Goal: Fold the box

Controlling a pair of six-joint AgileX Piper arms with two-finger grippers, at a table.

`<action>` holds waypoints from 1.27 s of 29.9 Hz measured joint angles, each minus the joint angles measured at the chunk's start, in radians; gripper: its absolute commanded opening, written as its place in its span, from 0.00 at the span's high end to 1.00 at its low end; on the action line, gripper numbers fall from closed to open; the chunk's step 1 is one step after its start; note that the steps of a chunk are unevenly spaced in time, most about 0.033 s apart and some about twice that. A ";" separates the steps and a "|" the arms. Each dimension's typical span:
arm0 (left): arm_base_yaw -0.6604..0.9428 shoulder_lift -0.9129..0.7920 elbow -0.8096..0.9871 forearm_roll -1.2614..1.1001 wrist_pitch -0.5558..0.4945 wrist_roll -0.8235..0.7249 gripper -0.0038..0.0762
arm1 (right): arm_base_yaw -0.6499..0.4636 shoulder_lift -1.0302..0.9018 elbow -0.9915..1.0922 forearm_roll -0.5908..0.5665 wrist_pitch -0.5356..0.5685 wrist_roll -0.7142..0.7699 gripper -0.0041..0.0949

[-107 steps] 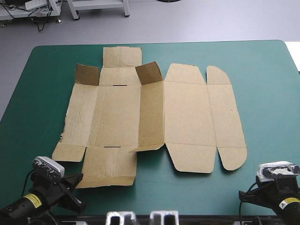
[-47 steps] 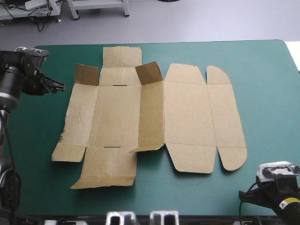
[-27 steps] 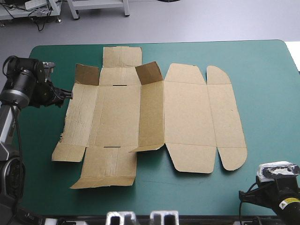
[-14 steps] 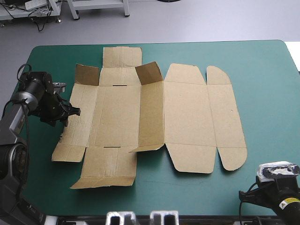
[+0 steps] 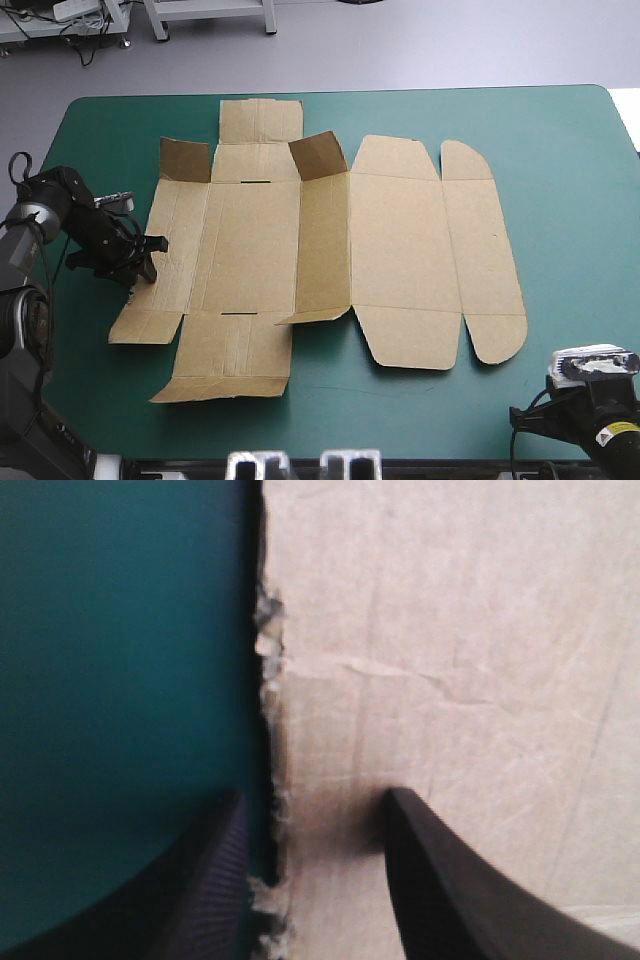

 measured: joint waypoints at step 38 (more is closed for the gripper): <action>0.006 0.076 0.004 -0.326 -0.004 0.180 0.73 | 0.000 0.000 0.000 0.006 0.000 0.042 0.98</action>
